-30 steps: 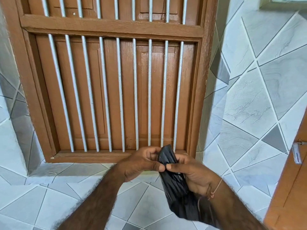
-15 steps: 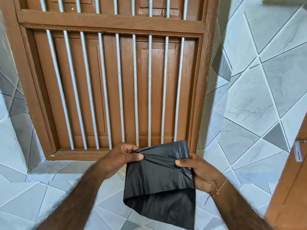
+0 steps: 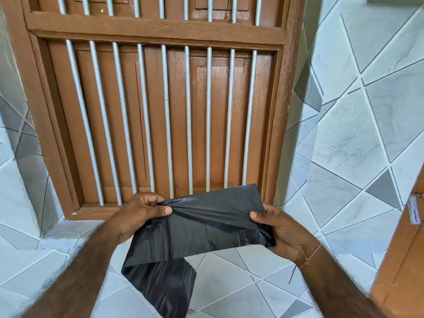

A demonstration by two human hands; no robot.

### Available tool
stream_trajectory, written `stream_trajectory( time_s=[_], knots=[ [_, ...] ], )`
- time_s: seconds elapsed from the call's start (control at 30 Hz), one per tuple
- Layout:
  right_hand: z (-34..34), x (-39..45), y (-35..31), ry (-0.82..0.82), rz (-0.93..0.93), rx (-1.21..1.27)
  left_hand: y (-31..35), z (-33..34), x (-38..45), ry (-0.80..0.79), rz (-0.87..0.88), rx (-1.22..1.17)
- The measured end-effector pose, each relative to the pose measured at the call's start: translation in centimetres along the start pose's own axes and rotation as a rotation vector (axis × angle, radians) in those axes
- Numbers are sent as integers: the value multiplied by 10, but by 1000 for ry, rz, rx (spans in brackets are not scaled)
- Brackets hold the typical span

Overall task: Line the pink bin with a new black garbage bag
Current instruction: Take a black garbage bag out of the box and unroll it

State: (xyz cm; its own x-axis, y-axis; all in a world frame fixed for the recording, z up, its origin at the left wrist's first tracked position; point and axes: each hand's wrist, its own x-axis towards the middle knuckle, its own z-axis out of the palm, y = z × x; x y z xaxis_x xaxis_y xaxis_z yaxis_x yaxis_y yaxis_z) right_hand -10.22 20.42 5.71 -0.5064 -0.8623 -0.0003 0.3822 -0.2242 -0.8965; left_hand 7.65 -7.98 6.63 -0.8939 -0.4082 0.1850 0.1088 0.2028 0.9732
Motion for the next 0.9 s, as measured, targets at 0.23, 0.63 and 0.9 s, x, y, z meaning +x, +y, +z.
stream_trajectory(
  time_s=[0.23,0.63,0.9],
  knots=[
    [-6,-1,-2,80,-9,-4,-1,-19,-4,14,9,46],
    [3,-5,-1,167,-70,-110,-2,-27,-9,-19,-50,385],
    [33,-2,10,100,-83,-344,23,71,-4,-108,141,138]
  ],
)
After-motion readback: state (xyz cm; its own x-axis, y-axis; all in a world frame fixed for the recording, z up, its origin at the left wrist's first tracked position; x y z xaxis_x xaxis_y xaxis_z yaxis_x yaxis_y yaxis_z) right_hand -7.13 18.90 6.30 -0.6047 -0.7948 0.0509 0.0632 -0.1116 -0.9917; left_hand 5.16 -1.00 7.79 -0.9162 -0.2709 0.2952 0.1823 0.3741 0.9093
